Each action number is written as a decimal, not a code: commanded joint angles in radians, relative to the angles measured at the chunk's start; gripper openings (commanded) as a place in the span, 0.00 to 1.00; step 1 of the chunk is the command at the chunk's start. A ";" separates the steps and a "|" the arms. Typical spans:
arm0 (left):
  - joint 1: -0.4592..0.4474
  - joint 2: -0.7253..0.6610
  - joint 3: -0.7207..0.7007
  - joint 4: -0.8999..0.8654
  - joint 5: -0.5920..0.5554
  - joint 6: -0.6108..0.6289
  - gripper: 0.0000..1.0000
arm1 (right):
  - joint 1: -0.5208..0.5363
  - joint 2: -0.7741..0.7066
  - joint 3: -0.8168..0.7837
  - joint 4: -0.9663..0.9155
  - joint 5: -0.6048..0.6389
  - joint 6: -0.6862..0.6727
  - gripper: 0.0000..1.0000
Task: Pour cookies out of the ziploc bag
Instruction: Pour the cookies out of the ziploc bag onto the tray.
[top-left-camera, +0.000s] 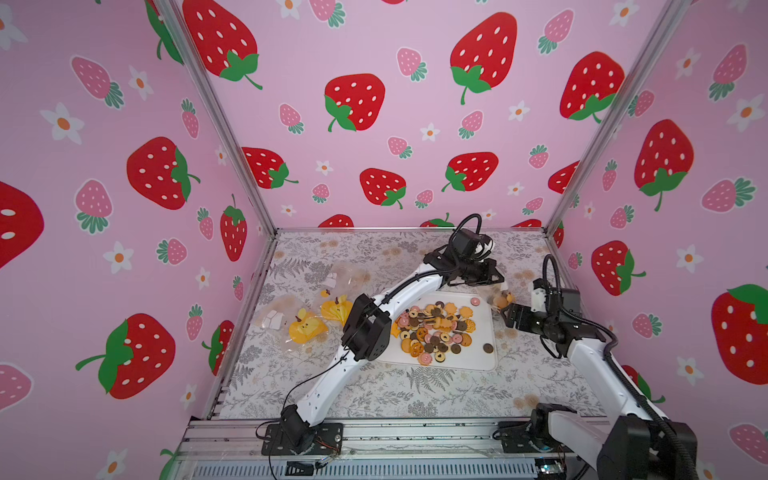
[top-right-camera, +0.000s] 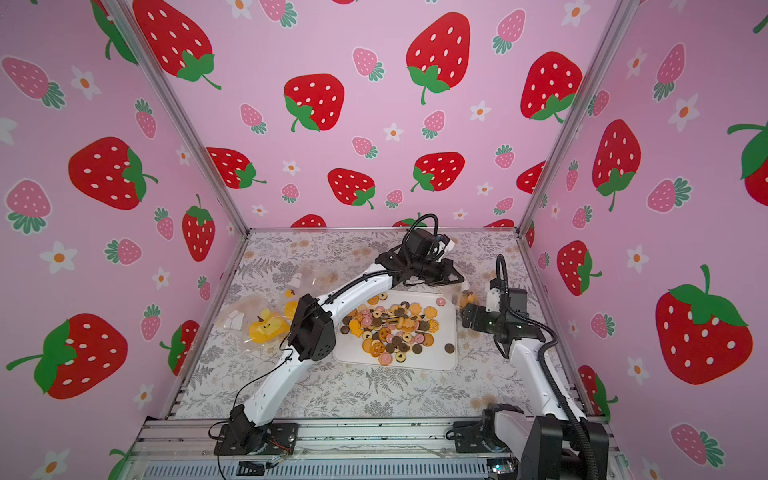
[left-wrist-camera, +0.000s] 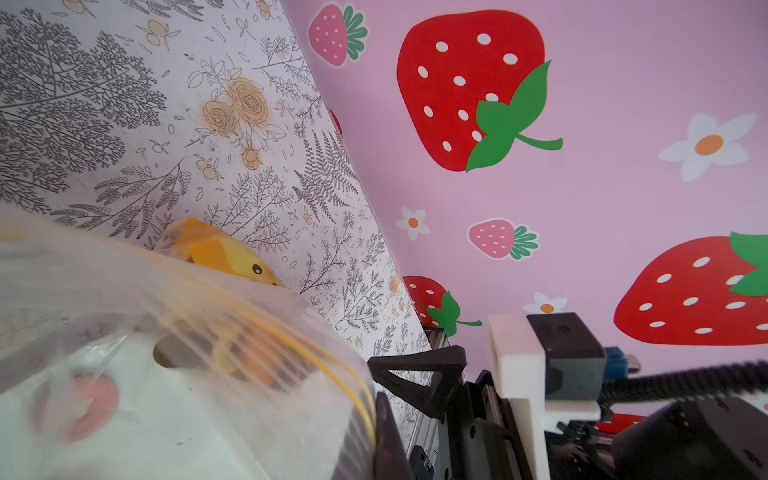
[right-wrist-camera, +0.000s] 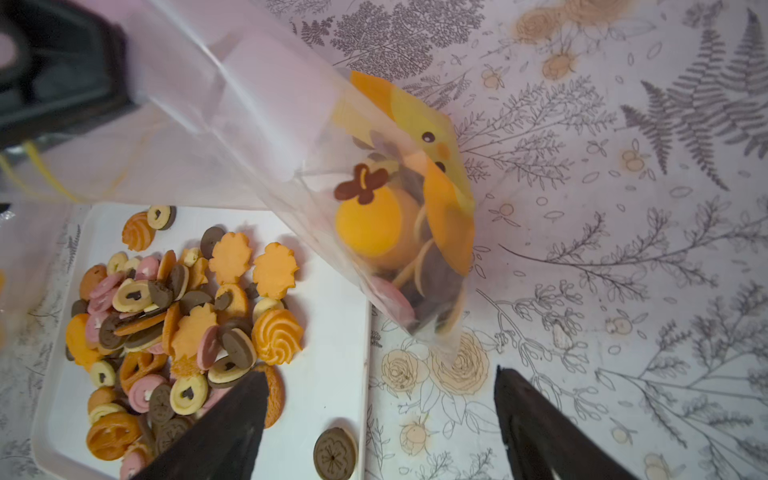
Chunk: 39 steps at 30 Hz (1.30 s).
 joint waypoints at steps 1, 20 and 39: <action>0.002 -0.038 0.009 0.045 0.032 -0.019 0.00 | 0.037 0.019 -0.030 0.189 0.064 -0.110 0.86; 0.038 -0.066 -0.070 0.103 0.054 -0.047 0.00 | 0.091 0.262 0.101 0.268 0.155 -0.185 0.58; 0.058 -0.087 -0.106 0.128 0.058 -0.059 0.00 | 0.106 0.364 0.195 0.179 0.125 -0.155 0.00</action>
